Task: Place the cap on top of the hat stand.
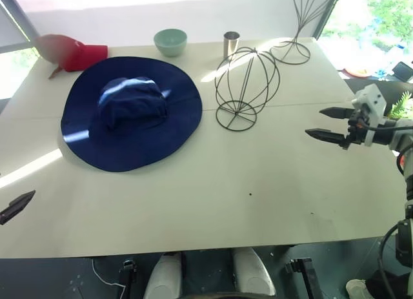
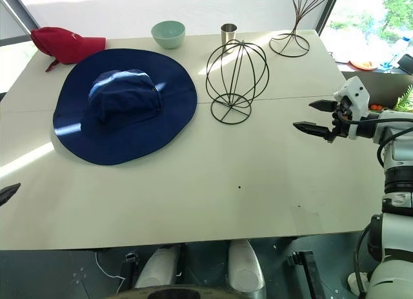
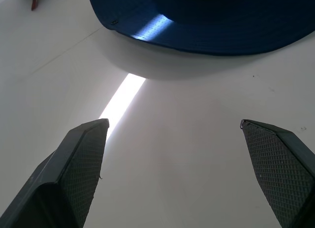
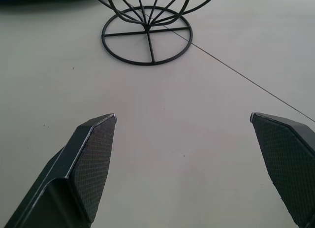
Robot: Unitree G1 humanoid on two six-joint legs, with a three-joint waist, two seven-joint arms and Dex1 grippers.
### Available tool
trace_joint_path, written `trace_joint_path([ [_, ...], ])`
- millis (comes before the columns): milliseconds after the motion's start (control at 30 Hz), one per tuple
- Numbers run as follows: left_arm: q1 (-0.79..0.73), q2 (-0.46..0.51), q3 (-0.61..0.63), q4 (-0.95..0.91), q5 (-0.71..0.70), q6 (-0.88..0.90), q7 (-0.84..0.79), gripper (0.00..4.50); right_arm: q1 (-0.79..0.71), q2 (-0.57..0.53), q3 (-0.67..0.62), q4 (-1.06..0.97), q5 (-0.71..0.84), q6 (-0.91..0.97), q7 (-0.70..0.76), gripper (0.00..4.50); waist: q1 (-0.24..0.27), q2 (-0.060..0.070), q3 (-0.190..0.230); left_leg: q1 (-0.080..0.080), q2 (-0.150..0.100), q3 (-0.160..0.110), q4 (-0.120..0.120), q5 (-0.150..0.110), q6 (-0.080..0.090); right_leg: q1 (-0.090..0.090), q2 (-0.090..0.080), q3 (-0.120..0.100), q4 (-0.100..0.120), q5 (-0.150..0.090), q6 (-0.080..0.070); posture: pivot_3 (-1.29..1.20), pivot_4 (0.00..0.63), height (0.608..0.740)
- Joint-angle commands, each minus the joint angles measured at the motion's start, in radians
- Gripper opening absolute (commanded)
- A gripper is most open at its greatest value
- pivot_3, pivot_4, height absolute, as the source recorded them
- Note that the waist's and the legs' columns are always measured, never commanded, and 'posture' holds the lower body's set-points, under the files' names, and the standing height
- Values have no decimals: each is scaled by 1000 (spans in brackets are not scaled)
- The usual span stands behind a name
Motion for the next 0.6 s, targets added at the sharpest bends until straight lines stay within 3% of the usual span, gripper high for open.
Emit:
trace_joint_path([
  [33, 5, -2, 41, -9, 3, -12, -7, 4500, -10, -7, -24, -9, 12, -8, -5, 4471, 0, 0, 0, 0, 0, 0, 0, 0, 0, 0, 0, 0, 0, 0, 0, 0, 150, 740],
  [433, -92, 4, -25, 23, 65, -58, 60, 4500, -43, -14, -17, 24, -5, -24, -32, 4471, 0, 0, 0, 0, 0, 0, 1, 0, 0, 0, 0, 0, 0, 0, 0, 0, 150, 740],
  [600, -185, 90, -129, 69, 228, -289, 84, 4500, -42, -23, 11, -93, 0, 20, 7, 4471, 2, 0, 0, 0, 0, 0, 1, 0, 0, 0, 1, 0, 1, 0, 0, 0, 150, 740],
])
